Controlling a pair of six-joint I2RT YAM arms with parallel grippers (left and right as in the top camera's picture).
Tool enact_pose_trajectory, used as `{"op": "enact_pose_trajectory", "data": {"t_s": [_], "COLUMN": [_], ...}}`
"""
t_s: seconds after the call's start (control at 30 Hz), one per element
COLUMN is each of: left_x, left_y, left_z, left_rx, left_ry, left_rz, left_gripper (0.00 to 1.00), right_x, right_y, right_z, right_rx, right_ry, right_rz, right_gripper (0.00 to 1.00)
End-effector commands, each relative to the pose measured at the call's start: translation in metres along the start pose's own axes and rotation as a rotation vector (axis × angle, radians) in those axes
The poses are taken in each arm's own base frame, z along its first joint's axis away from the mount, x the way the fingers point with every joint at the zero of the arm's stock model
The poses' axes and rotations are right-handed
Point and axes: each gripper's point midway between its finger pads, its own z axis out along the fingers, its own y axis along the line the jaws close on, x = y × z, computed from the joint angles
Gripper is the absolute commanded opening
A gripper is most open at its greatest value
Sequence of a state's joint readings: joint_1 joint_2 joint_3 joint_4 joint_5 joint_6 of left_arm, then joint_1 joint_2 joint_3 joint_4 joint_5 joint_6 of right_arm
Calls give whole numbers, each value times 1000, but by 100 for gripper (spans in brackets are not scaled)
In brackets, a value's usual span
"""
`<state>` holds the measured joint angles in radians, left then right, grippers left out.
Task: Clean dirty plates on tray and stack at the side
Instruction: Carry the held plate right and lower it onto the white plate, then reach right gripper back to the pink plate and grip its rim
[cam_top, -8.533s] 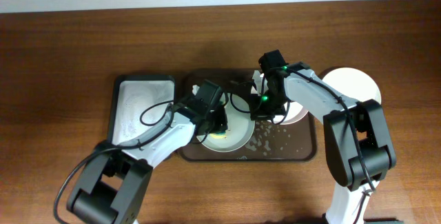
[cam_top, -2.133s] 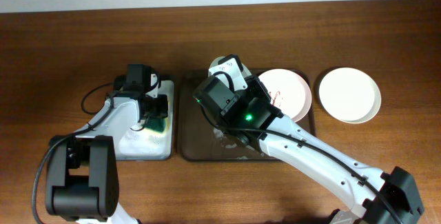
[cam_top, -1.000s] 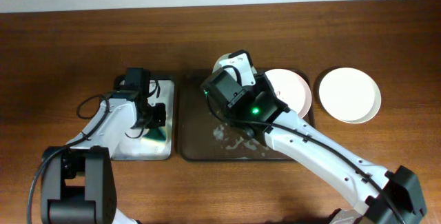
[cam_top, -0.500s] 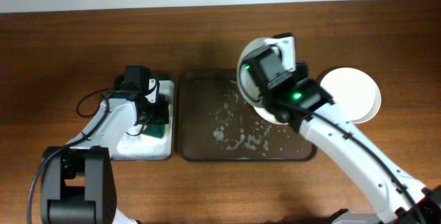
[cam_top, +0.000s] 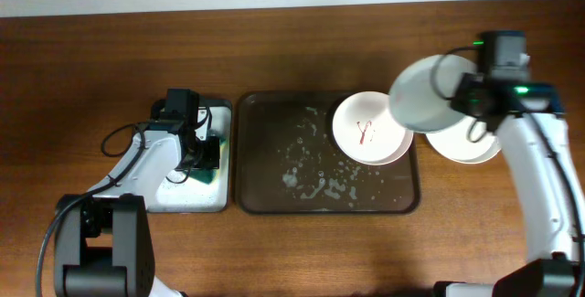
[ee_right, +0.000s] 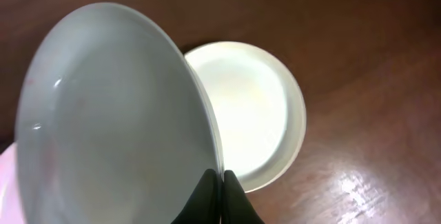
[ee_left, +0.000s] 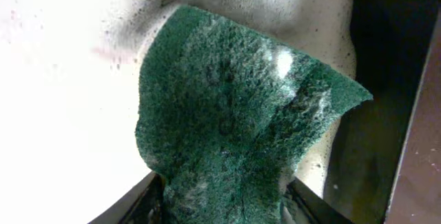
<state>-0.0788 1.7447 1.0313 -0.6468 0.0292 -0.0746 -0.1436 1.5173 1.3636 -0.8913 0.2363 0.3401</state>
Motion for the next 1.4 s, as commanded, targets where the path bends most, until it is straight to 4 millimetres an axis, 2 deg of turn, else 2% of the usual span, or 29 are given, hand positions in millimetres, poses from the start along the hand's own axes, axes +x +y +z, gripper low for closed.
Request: {"op": "enact_pose_trajectory", "data": {"t_s": [0.0, 0.1, 0.13, 0.2, 0.3, 0.43, 0.5, 0.53, 0.57, 0.6, 0.63, 0.67, 0.77, 0.87, 1.07, 1.23, 1.37], "left_x": [-9, -9, -9, -9, -9, -9, -9, -9, -9, -9, -9, -9, -9, -9, -9, -9, -9], "left_y": [-4, -4, -4, -4, -4, -4, -4, -4, -4, -4, -4, -4, -4, -4, -4, -4, -4], "left_z": [-8, -8, -8, -8, -8, -8, -8, -8, -8, -8, -8, -8, -8, -8, -8, -8, -8], "left_rx": [31, 30, 30, 30, 30, 30, 30, 30, 30, 30, 30, 30, 30, 30, 30, 30, 30], "left_ry": [-35, -35, -34, -34, -34, -34, -34, -34, -34, -34, -34, -34, -34, -34, -34, -34, -34], "left_rz": [-4, -4, -4, -4, -4, -4, -4, -4, -4, -4, -4, -4, -4, -4, -4, -4, -4], "left_gripper": [40, 25, 16, 7, 6, 7, 4, 15, 43, 57, 56, 55, 57, 57, 59, 59, 59], "right_x": [0, 8, 12, 17, 24, 27, 27, 29, 32, 36, 43, 47, 73, 90, 124, 146, 160], "right_y": [-22, -44, -53, -62, -72, -71, -52, -38, -27, -12, 1, 5, 27, 37, 59, 70, 71], "right_z": [15, 35, 45, 55, 69, 74, 72, 69, 66, 61, 55, 53, 42, 40, 57, 75, 88], "right_rx": [-89, -74, -57, -38, -16, -21, -116, -183, -240, -310, -355, -356, -367, -336, -308, -324, -311], "right_ry": [88, 157, 186, 218, 257, 274, 288, 307, 325, 348, 377, 392, 476, 506, 503, 510, 516], "right_rz": [135, 198, 219, 239, 263, 262, 265, 245, 226, 191, 159, 150, 56, -30, -149, -144, -138], "right_gripper": [4, 4, 4, 4, 4, 5, 24, 32, 36, 39, 40, 40, 45, 45, 45, 43, 34]}}
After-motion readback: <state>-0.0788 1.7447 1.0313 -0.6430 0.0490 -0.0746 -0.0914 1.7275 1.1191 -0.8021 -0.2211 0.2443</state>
